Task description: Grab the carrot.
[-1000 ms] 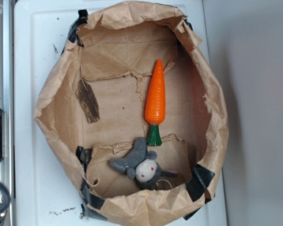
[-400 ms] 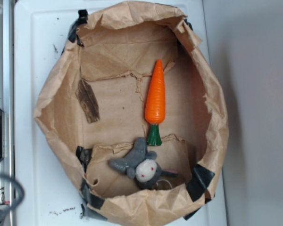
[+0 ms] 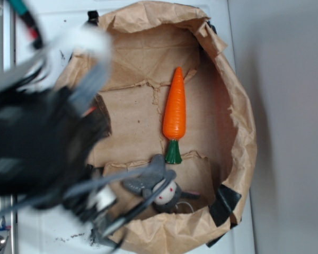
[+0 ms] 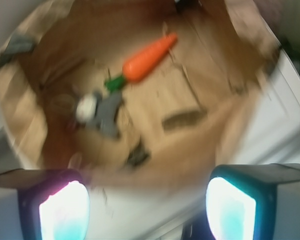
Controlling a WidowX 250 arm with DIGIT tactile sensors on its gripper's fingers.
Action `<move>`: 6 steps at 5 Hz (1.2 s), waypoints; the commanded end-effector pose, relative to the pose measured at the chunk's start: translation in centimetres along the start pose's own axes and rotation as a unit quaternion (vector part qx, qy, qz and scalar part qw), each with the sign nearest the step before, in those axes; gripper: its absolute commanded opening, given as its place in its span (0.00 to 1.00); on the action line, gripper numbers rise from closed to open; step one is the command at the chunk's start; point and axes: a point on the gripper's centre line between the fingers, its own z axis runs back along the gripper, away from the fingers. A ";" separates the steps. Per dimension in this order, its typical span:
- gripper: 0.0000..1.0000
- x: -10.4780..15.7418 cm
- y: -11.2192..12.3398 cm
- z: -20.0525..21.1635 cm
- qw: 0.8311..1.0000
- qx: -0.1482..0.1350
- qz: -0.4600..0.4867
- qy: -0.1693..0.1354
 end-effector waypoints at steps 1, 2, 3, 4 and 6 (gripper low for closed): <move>1.00 1.1 0.0 1.2 1.000 -0.014 0.010 -0.022; 1.00 1.1 0.0 1.2 1.000 -0.014 0.010 -0.022; 1.00 2.9 -0.4 -2.8 0.999 0.009 0.040 -0.029; 1.00 5.3 -2.1 -7.1 0.995 0.031 0.074 -0.053; 1.00 7.0 -5.4 -12.4 0.989 0.013 0.119 -0.089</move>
